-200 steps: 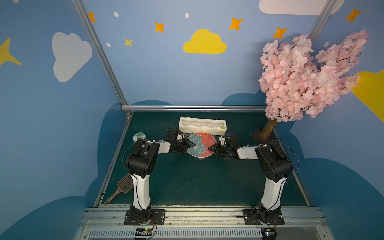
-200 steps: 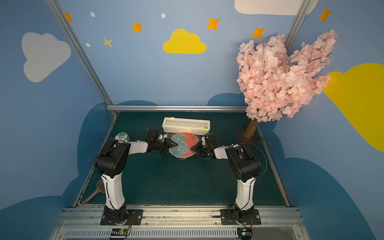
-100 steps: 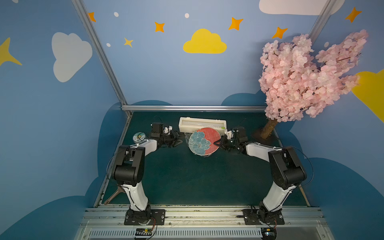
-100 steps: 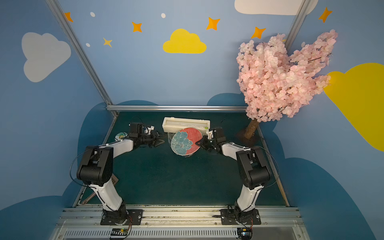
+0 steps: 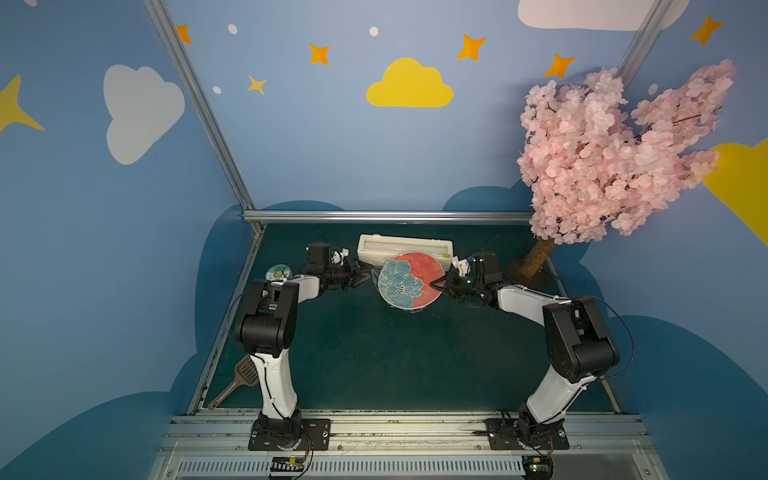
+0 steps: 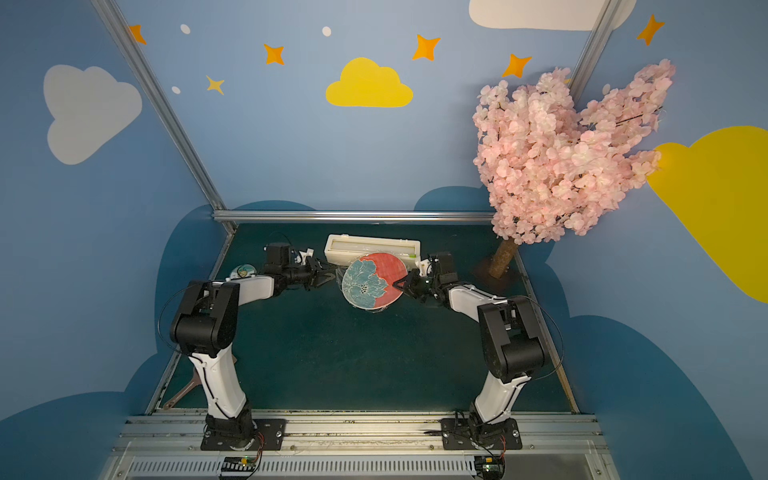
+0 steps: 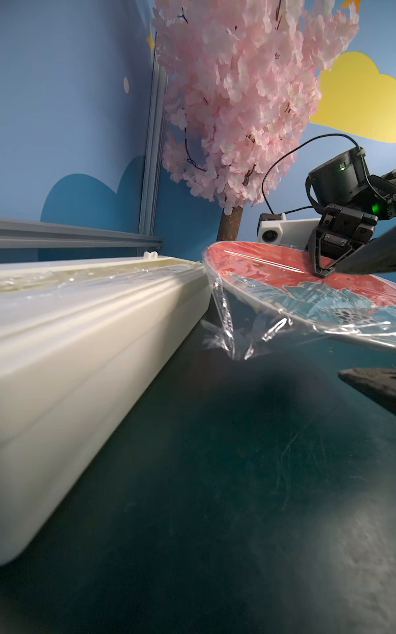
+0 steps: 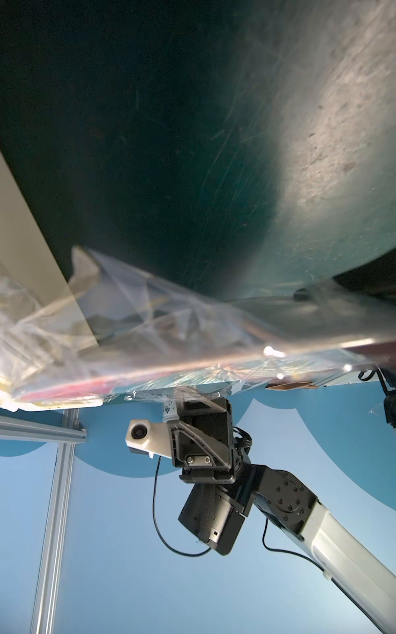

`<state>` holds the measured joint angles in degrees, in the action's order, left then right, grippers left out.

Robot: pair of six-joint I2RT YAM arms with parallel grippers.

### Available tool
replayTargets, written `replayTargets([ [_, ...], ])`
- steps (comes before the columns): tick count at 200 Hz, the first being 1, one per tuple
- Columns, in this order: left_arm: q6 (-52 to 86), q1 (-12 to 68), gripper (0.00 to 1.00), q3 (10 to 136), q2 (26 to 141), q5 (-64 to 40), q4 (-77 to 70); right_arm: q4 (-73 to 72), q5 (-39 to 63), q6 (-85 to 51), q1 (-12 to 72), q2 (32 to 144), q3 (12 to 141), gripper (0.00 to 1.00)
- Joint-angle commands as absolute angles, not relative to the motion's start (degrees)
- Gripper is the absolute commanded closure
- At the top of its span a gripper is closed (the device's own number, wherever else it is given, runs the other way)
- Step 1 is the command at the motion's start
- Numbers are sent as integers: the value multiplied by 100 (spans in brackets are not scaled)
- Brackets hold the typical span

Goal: Wrap the plate with plastic wrap
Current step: Cover the plate with plastic wrap.

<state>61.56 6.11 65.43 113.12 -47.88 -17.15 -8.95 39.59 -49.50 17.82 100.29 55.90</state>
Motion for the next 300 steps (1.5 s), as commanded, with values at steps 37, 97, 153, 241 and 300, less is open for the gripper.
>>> replayTargets([
  [37, 5854, 659, 71, 6955, 11584, -4676, -1375, -1696, 4527, -5076, 1780, 9589, 5660, 93],
  [97, 5854, 712, 69, 6810, 11726, -4632, -1504, -1802, 4593, -5161, 1758, 9574, 5681, 95],
  [153, 5809, 764, 86, 6867, 11781, -4509, -1413, -1820, 4570, -5189, 1758, 9511, 5675, 95],
  [241, 6214, 1180, 97, 6593, 11962, -4394, -2010, -2361, 4617, -5651, 1789, 9569, 5778, 97],
  [300, 6602, 1359, 92, 6323, 11846, -4411, -2619, -2341, 4536, -5602, 1877, 9712, 5825, 97],
])
